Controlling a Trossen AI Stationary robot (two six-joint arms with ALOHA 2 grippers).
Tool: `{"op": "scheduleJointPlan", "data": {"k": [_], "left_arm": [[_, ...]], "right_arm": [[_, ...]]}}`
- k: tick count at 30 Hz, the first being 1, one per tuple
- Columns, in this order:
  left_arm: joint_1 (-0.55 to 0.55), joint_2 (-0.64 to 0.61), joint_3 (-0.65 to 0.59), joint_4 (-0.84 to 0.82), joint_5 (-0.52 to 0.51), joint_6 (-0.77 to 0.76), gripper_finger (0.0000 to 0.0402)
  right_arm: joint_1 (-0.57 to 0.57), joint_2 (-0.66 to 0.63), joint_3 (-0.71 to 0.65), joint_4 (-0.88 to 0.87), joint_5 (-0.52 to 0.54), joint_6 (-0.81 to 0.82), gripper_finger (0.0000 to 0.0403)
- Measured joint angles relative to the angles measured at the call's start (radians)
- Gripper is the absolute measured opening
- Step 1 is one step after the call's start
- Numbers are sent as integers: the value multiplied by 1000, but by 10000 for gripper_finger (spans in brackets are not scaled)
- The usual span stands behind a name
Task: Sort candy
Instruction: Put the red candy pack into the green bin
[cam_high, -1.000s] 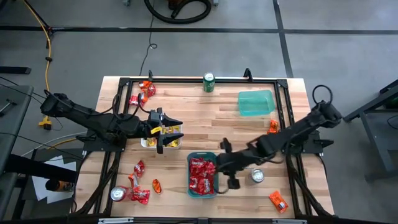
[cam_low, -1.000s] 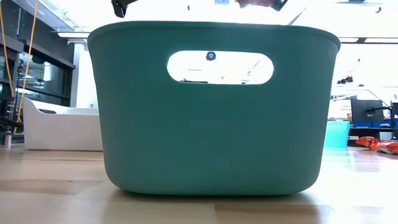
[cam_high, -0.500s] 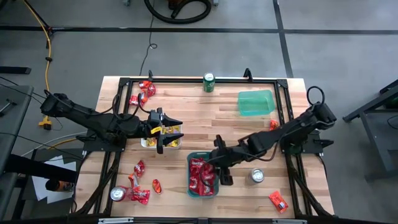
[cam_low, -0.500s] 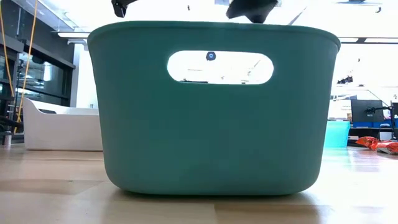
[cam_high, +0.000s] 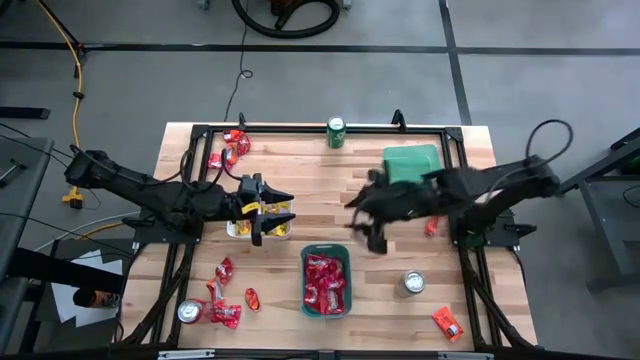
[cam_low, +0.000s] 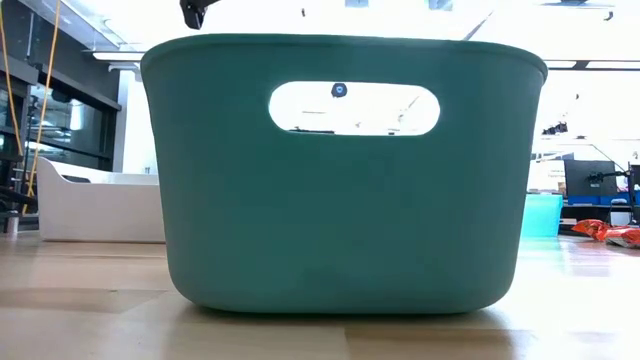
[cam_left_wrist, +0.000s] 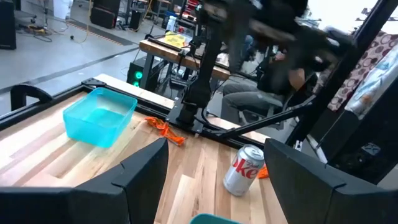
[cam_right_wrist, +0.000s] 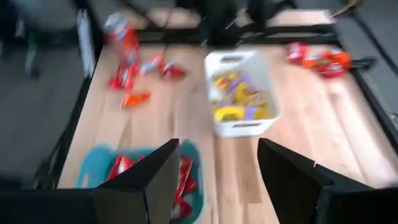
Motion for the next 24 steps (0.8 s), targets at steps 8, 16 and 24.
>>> {"op": "scheduleJointPlan", "data": {"k": [8,16,24], "left_arm": [[0,-40,0,-3,10,136,252],[91,-38,57,-139,-20,-60,252],[485,172,399,-991,-23,-110,252]], "right_arm": [[-11,-238,-369,299,82,234,206],[-12,-307,-604,585,99,413,206],[-106,-318,-605,587,111,213,206]]}}
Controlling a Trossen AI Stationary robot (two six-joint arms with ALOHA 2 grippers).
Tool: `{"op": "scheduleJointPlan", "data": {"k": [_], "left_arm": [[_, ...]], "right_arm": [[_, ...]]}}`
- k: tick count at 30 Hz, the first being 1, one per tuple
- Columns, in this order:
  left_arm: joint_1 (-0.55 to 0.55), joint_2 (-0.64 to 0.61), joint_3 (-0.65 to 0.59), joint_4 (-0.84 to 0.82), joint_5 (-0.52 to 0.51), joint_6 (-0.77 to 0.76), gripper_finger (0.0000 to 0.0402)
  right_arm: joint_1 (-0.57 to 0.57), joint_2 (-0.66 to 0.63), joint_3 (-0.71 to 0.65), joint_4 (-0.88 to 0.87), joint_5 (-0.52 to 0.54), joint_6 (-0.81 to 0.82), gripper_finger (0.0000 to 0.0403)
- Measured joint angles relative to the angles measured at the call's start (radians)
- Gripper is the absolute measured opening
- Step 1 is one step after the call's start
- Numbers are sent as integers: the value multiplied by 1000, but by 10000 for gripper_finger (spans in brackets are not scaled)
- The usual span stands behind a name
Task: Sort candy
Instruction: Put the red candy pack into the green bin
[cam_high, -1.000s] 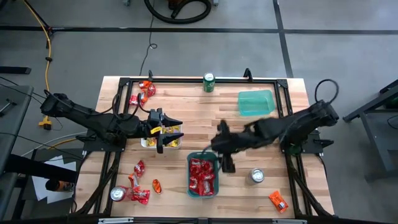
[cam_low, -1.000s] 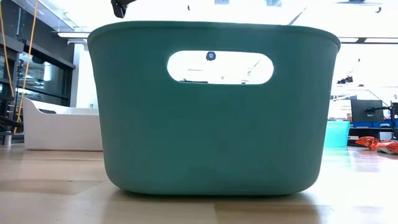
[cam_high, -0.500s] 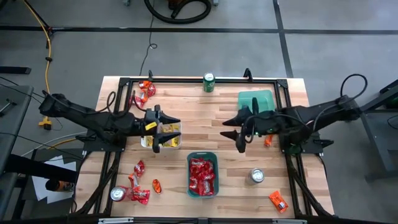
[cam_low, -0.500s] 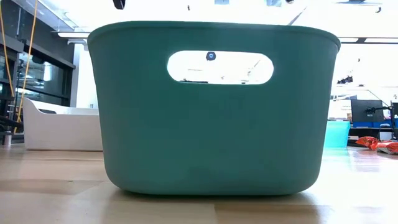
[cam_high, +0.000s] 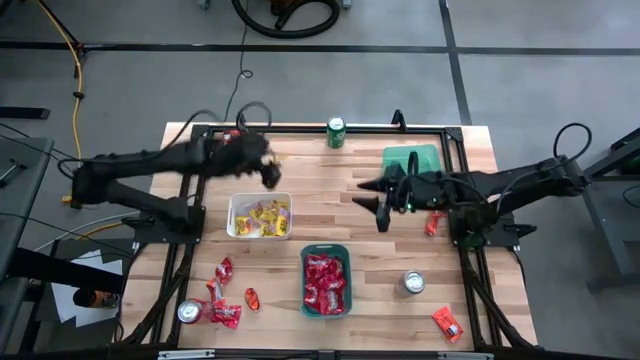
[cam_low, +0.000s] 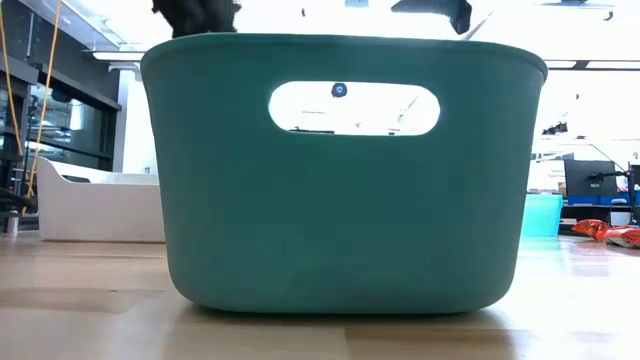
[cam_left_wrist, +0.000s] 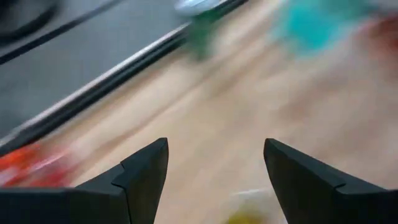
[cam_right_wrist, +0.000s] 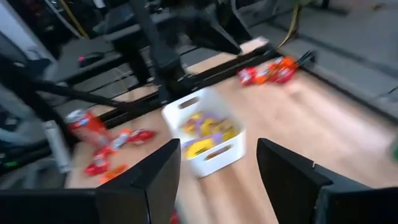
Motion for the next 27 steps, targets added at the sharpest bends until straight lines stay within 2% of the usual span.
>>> {"op": "scheduleJointPlan", "data": {"k": [2,5,9,12,18,21,27], "left_arm": [[128,55,41,-143,1,9,252],[320,130,57,-231,47,8,252],[527,236,39,-270,122,39,252],[630,320,37,-253,149,66,252],[708,450,64,-137,234,138,252],[707,518,106,-140,222,197,252],[709,644,191,-152,134,315,252]], "right_arm": [[-46,-6,0,-7,-35,-68,206],[-121,-10,0,-8,-130,-134,206],[-208,-10,0,-8,-260,-165,206],[-257,-10,0,-8,-311,-165,206],[-322,-10,0,-8,-313,-148,206],[-345,-10,0,-8,-311,-116,206],[-378,-10,0,-8,-311,-86,206]]}}
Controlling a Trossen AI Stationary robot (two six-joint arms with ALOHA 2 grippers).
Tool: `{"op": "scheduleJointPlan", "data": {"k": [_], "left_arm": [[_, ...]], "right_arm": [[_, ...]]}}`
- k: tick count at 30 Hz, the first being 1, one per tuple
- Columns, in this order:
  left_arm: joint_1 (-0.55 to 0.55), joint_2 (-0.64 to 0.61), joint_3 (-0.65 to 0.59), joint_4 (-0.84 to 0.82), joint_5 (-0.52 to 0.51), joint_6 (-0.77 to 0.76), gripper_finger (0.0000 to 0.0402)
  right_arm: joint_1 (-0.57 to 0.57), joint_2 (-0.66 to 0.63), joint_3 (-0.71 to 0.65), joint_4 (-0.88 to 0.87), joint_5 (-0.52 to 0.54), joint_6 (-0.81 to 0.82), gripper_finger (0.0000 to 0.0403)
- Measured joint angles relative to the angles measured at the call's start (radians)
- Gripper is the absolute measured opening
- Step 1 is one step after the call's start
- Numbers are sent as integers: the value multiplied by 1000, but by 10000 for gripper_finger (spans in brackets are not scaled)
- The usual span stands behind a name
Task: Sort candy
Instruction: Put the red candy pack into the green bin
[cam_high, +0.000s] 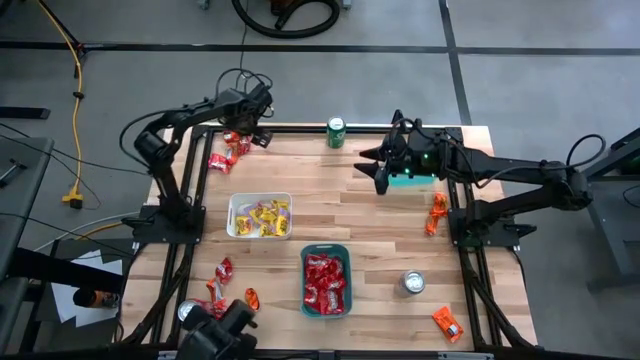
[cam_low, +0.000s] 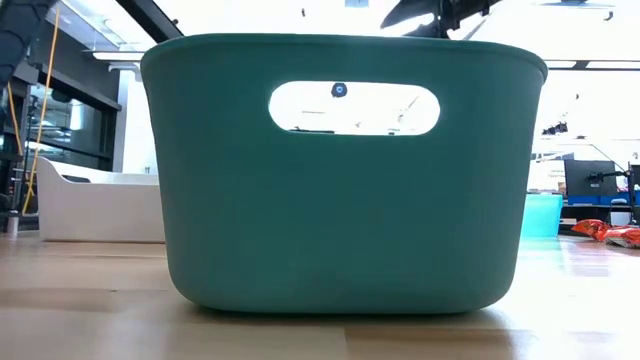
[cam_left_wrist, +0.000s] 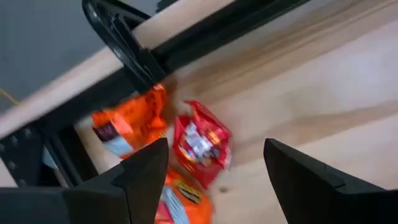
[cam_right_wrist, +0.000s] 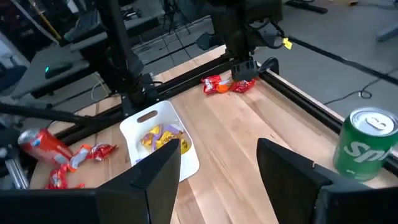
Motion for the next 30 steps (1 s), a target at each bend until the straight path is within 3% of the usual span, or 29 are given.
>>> {"op": "scheduleJointPlan", "data": {"k": [9,17,26,30], "left_arm": [[32,119,39,-65,-48,69,252],[28,121,39,-66,-61,90,252],[-49,121,39,-88,-64,110,252],[-46,132,39,-66,-113,113,252]], "right_arm": [[-11,0,0,0,1,31,206],[-10,0,0,0,1,46,206],[-10,0,0,0,2,45,206],[-10,0,0,0,3,27,206]]}}
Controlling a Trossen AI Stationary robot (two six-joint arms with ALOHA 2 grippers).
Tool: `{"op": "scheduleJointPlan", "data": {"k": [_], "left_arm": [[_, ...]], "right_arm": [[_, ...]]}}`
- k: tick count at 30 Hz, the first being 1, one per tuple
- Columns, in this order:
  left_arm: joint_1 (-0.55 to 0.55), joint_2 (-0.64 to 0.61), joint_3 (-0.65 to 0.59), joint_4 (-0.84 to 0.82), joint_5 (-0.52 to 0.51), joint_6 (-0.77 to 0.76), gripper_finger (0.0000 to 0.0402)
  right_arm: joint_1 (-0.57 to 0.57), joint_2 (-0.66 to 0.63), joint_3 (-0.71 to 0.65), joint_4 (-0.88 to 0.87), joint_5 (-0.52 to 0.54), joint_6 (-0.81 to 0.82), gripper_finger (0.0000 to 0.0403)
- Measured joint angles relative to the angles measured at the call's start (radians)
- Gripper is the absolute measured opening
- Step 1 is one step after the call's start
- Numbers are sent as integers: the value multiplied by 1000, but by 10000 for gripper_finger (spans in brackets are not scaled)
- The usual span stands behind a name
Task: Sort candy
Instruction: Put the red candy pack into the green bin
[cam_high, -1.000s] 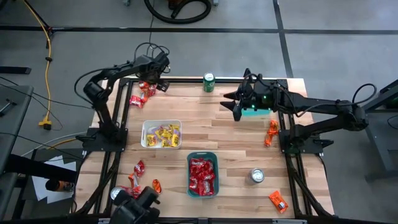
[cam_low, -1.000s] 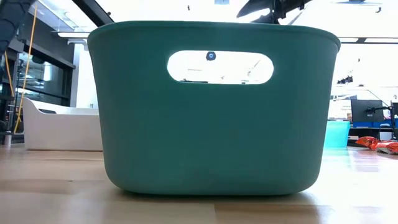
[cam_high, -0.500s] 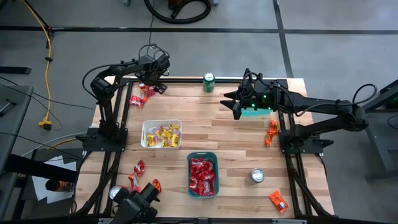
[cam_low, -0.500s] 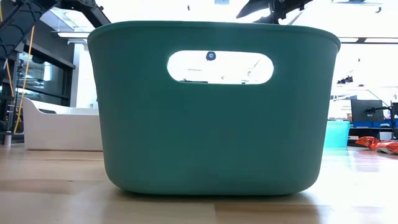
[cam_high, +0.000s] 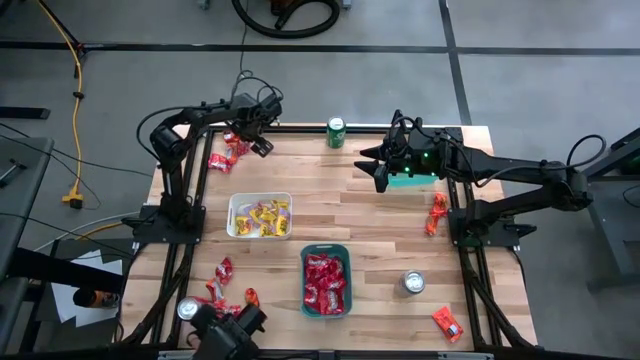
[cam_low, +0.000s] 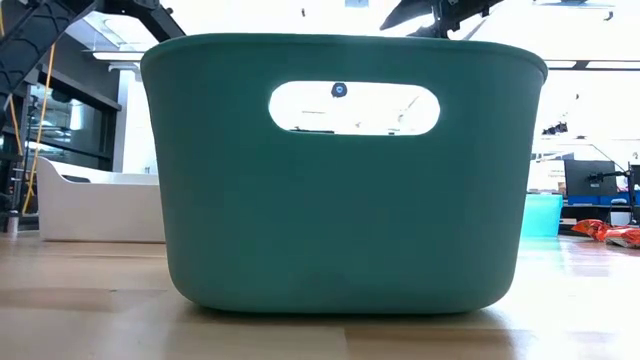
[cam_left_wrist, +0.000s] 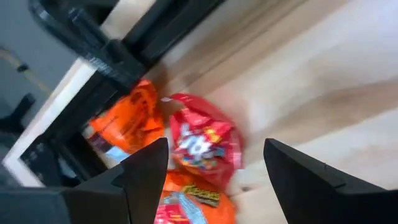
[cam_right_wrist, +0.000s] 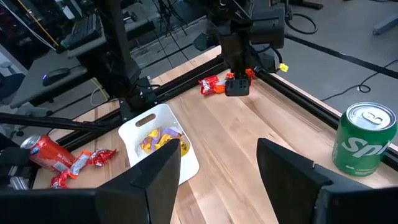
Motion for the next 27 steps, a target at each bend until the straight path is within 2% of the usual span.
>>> {"op": "scheduleJointPlan", "data": {"k": [8,15,20,27], "left_arm": [[14,11,0,-5,3,-22,249],[-5,11,-1,11,-3,-76,210],[-28,11,-54,58,-6,-130,188],[-32,5,-121,100,-27,-146,184]], "right_arm": [[0,0,0,0,0,-1,206],[0,0,0,0,0,-7,206],[0,0,0,-9,0,-5,206],[0,0,0,-41,0,-1,206]]}}
